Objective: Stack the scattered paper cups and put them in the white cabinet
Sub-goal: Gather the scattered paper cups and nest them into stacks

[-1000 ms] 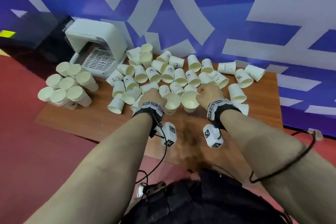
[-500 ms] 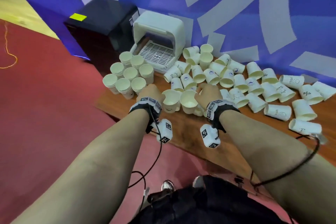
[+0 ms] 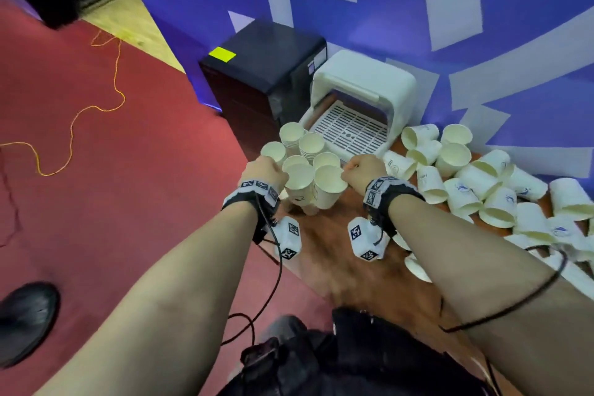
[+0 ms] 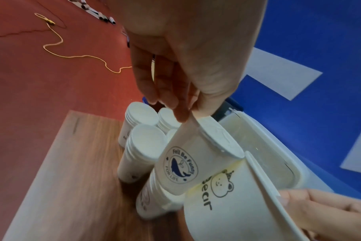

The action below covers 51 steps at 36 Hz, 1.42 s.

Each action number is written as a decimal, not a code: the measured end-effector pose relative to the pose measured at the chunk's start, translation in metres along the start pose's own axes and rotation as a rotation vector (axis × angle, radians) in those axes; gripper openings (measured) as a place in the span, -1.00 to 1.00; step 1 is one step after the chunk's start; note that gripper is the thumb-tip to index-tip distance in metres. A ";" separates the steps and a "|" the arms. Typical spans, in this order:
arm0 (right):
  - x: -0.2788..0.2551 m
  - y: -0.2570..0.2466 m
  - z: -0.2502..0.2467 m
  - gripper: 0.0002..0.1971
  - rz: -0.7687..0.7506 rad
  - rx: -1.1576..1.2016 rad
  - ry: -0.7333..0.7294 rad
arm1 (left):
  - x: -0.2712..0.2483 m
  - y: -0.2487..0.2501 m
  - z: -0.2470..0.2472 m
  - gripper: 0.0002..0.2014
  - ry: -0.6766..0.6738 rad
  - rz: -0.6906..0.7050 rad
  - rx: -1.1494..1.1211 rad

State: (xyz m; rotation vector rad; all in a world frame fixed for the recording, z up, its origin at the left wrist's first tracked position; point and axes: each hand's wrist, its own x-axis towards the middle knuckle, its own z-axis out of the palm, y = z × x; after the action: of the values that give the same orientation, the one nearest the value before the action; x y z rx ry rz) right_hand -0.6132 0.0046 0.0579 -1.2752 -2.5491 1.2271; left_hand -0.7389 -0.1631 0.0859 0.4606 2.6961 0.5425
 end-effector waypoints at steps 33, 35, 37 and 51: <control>0.005 -0.095 0.130 -0.94 0.426 0.129 0.393 | 0.169 -0.109 -0.066 -0.89 -0.346 0.209 -0.107; 0.004 -0.099 0.132 -0.92 0.456 0.122 0.349 | 0.171 -0.107 -0.066 -0.89 -0.362 0.212 -0.103; 0.006 -0.099 0.136 -0.88 0.465 0.104 0.312 | 0.172 -0.105 -0.067 -0.90 -0.380 0.220 -0.096; 0.010 -0.091 0.155 -0.83 0.391 -0.062 0.213 | 0.176 -0.111 -0.037 -0.89 -0.479 0.296 0.034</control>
State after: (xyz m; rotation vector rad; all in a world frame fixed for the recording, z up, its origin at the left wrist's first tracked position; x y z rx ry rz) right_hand -0.7350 -0.1187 0.0089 -1.8720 -2.2735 0.9965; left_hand -0.9362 -0.2050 0.0233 0.8837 2.1942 0.3995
